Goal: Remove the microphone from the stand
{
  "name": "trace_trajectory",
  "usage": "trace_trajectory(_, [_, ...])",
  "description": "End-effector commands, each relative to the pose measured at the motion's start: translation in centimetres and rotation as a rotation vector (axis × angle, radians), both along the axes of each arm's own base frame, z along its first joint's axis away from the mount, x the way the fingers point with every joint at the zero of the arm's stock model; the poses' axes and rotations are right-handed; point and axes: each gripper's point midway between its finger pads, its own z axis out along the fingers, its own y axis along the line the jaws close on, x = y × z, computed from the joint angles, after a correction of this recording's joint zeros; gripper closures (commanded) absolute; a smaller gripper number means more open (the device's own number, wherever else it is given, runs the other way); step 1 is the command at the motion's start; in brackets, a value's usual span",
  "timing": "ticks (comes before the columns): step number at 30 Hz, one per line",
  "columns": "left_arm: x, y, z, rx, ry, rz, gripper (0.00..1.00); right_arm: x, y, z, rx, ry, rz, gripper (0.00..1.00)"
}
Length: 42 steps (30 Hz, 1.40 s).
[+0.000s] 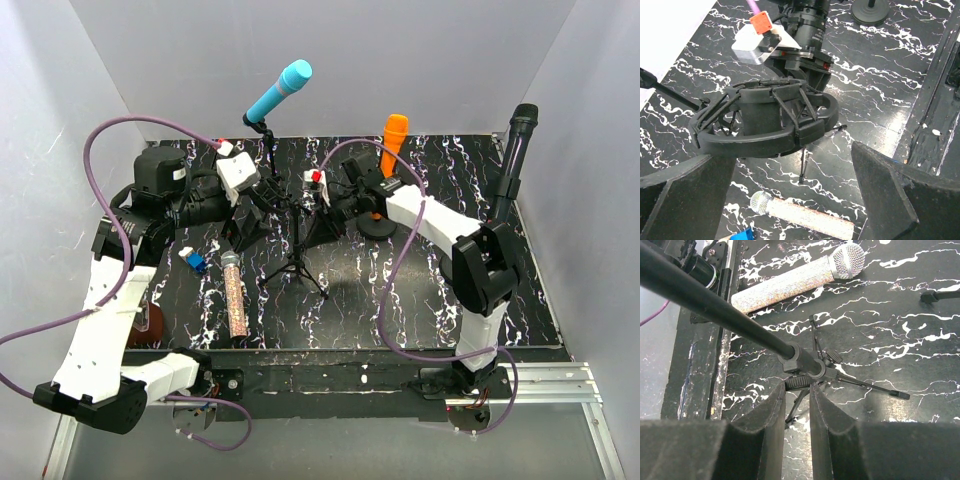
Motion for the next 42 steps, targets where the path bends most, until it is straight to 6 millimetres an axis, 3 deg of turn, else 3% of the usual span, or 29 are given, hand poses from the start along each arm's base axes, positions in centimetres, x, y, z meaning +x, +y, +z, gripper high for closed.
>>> trace_trajectory(1, [-0.5,0.4,0.9,0.023,-0.049,-0.007,0.02,-1.1,-0.6,0.6,0.013,-0.027,-0.042,0.99])
trace_trajectory(5, [-0.3,0.5,0.8,0.023,-0.053,0.003,0.02,-0.5,-1.0,0.6,0.03,-0.138,-0.121,0.99])
trace_trajectory(13, [-0.6,0.5,0.5,0.035,-0.034,0.001,0.02,-2.4,-0.8,0.1,0.097,-0.506,-0.107,0.99])
trace_trajectory(14, [-0.7,0.6,0.4,0.041,-0.031,-0.002,0.02,-2.2,-0.7,0.2,0.097,-0.49,-0.119,0.99])
trace_trajectory(15, [-0.7,0.6,0.6,0.047,-0.033,-0.006,0.02,-2.0,-0.6,0.3,0.082,-0.473,-0.125,0.91])
trace_trajectory(16, [-0.8,0.7,0.5,0.056,-0.034,-0.007,0.02,-1.7,-0.6,0.3,0.064,-0.434,-0.138,0.77])
trace_trajectory(18, [-0.8,0.7,0.6,0.065,-0.035,-0.01,0.02,-1.2,-1.0,0.5,0.049,-0.375,-0.152,0.62])
trace_trajectory(21, [-0.7,0.6,0.8,0.064,-0.041,-0.012,0.02,-0.4,-1.2,1.0,0.071,-0.387,-0.167,0.52])
trace_trajectory(26, [-0.5,0.6,0.8,0.057,-0.05,-0.004,0.02,0.4,-0.8,1.4,0.07,-0.367,-0.148,0.48])
trace_trajectory(33, [-0.6,0.6,0.7,0.058,-0.041,-0.001,0.02,-0.4,0.4,1.8,0.098,-0.294,-0.056,0.42])
trace_trajectory(42, [-0.4,0.5,0.4,0.058,-0.035,-0.004,0.02,-1.5,0.8,1.7,0.105,-0.199,0.008,0.46])
